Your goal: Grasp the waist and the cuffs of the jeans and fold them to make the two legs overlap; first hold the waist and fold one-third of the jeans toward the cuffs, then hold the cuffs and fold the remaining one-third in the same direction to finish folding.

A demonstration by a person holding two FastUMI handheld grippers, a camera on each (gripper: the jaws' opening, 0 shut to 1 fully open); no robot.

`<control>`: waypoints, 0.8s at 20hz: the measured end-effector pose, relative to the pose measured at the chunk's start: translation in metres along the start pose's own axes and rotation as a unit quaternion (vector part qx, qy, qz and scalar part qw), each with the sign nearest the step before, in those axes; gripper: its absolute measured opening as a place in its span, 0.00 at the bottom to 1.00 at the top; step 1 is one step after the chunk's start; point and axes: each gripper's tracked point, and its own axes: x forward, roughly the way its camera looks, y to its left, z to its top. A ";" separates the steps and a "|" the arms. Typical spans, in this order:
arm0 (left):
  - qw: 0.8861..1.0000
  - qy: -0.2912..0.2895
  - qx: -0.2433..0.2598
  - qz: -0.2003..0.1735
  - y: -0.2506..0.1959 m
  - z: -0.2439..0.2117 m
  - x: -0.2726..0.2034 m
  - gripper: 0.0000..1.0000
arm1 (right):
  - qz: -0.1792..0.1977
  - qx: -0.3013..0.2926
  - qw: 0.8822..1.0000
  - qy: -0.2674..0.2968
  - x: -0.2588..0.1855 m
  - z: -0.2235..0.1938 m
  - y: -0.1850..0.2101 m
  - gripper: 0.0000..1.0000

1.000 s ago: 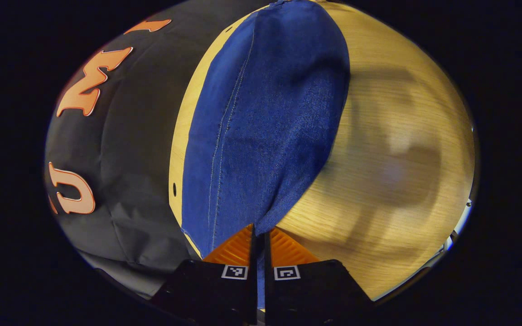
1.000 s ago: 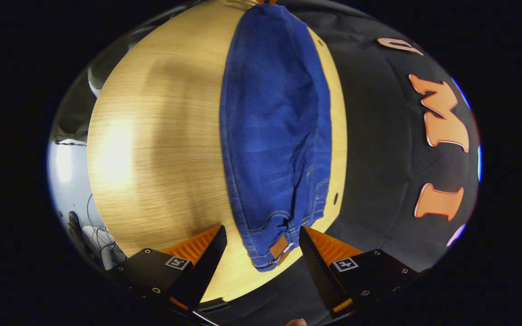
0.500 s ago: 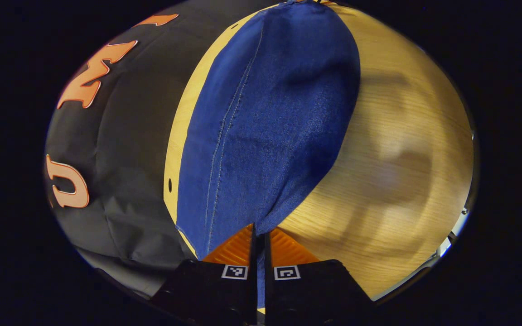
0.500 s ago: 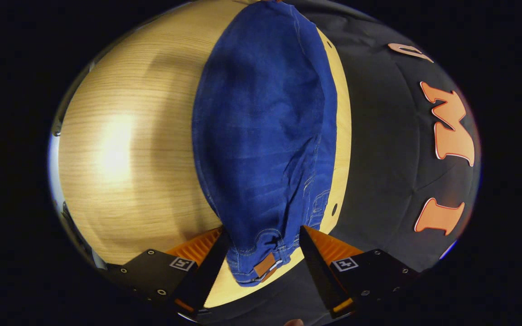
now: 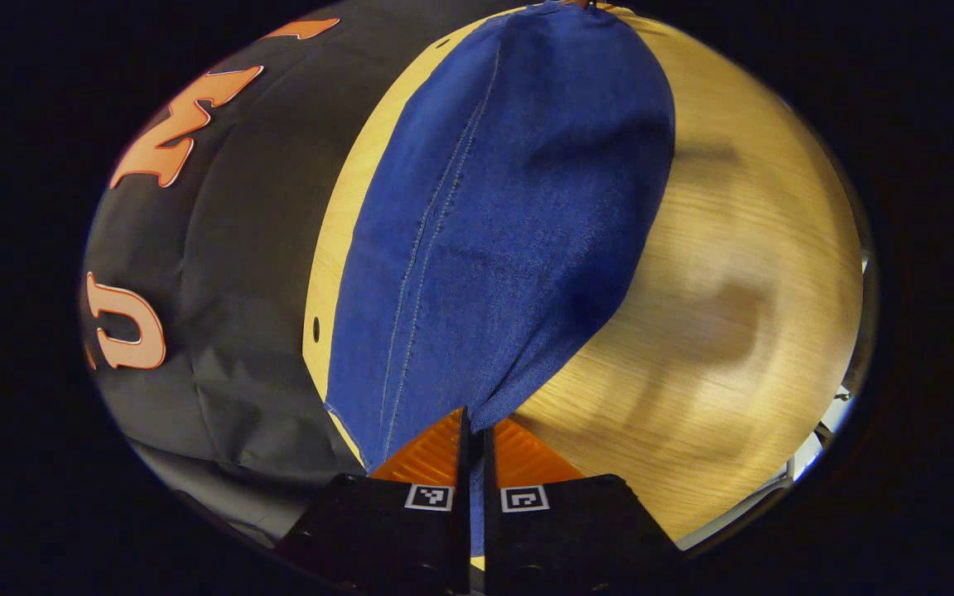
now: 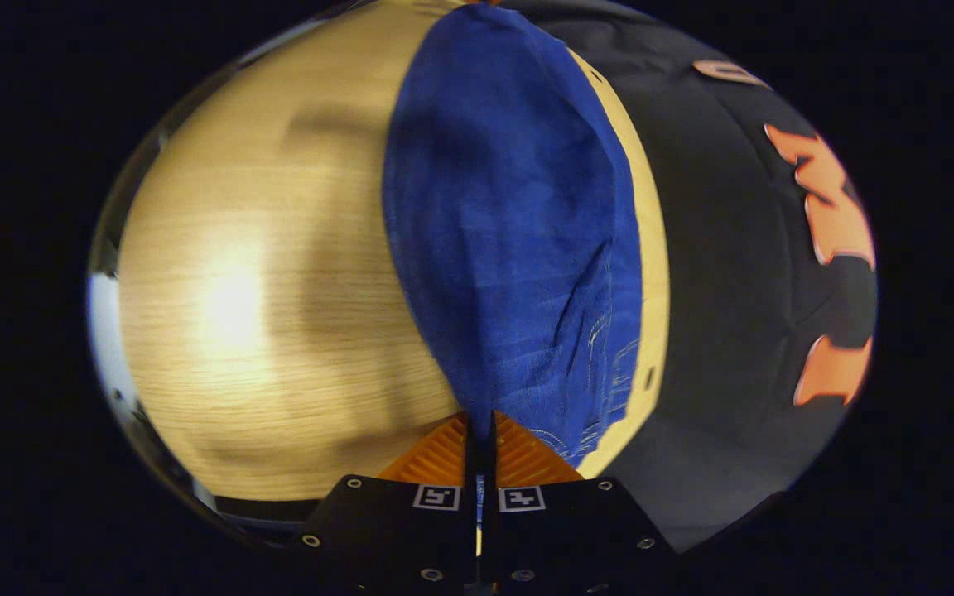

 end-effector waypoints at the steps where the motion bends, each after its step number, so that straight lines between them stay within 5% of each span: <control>1: 1.000 0.002 -0.006 -0.004 0.001 0.001 -0.001 0.07 | 0.015 0.011 1.000 -0.010 -0.003 0.001 -0.005 0.03; 4: 1.000 0.007 -0.008 -0.029 0.005 0.005 -0.019 0.07 | 0.049 0.064 0.996 -0.029 -0.019 -0.004 -0.023 0.03; 9: 0.991 -0.019 0.000 -0.130 0.029 0.013 -0.039 0.07 | 0.112 0.144 0.983 -0.025 -0.033 -0.002 -0.063 0.03; 16: 0.964 -0.072 0.024 -0.254 0.149 0.049 0.000 0.07 | 0.142 0.248 0.958 0.018 -0.014 0.014 -0.155 0.03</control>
